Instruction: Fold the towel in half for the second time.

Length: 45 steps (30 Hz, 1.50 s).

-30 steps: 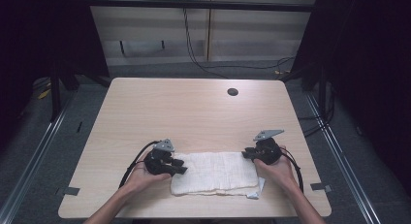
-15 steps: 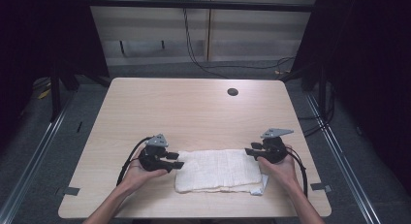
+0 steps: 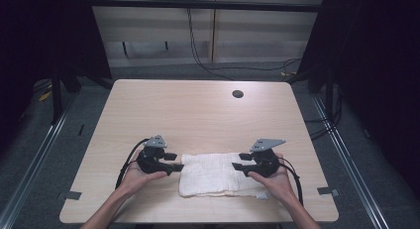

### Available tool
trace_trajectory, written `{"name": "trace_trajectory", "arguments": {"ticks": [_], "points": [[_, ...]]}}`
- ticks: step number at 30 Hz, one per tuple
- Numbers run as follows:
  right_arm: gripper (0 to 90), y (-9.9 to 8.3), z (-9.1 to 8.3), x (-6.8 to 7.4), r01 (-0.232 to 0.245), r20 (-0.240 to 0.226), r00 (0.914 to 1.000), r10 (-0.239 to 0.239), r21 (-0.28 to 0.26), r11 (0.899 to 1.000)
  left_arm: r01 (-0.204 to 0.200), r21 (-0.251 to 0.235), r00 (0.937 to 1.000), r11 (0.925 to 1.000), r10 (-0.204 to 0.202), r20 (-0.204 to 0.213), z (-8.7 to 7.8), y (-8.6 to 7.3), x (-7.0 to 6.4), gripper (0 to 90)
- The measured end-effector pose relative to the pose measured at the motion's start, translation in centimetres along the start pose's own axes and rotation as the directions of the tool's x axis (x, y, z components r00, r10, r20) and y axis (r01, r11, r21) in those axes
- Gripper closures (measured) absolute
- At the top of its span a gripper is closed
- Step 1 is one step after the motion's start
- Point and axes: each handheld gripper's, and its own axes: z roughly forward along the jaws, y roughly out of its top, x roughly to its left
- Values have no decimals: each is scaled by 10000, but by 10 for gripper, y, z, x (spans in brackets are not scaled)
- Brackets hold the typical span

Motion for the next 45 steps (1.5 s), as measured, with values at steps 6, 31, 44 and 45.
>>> {"name": "trace_trajectory", "arguments": {"ticks": [6,31,44,45], "points": [[527,6,4,24,333,-655,9973,-331,20,9994,-569,-250,9978,9981,560,-360,-7,11,-11,407],[508,51,61,91,1512,-2707,9538,-1301,586,9868,-3,-330,9995,9995,-8,-308,4,30,18,407],[534,52,89,107,2424,-2899,9386,-1869,1690,9553,194,-64,9992,9998,-196,-343,11,22,20,393],[536,51,90,107,2395,-2987,9368,-1824,1670,9564,163,-49,9993,9999,-165,-329,11,22,20,392]]}}
